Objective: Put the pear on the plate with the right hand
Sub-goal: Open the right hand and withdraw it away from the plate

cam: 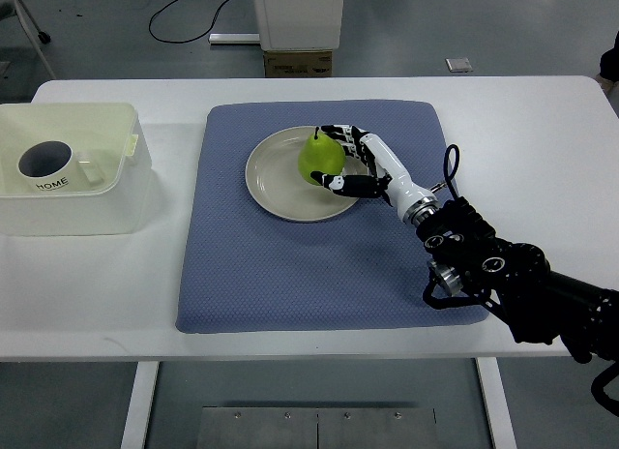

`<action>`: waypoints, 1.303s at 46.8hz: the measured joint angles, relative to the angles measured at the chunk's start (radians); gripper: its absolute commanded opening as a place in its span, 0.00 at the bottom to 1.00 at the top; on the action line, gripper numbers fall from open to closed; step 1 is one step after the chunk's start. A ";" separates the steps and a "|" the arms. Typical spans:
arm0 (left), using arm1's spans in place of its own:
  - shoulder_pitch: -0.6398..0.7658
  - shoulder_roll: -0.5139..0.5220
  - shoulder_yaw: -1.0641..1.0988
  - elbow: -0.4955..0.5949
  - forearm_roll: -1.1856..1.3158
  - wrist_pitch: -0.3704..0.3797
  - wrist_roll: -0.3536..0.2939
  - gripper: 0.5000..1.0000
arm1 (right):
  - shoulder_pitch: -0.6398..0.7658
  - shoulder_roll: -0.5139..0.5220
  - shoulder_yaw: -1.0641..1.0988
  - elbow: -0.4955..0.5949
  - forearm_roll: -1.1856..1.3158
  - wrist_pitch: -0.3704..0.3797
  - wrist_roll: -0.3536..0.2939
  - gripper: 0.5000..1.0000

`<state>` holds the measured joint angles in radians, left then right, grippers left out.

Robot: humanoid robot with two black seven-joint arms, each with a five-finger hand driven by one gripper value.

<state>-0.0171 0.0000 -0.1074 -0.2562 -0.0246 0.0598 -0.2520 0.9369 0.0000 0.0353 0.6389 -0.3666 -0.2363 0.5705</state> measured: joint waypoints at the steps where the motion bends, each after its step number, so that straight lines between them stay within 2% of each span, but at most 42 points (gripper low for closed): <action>1: 0.000 0.000 0.000 0.000 0.000 0.000 0.000 1.00 | 0.000 0.000 0.000 0.002 0.000 0.000 0.000 1.00; 41: 0.000 0.000 0.000 0.000 0.000 0.000 0.000 1.00 | 0.010 -0.002 0.032 -0.004 0.009 0.004 -0.009 1.00; 61: 0.000 0.000 0.000 0.000 0.000 0.000 0.000 1.00 | -0.008 -0.141 0.141 -0.006 0.012 0.017 -0.012 1.00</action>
<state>-0.0172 0.0000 -0.1075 -0.2561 -0.0245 0.0598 -0.2520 0.9288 -0.1414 0.1764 0.6334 -0.3542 -0.2195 0.5582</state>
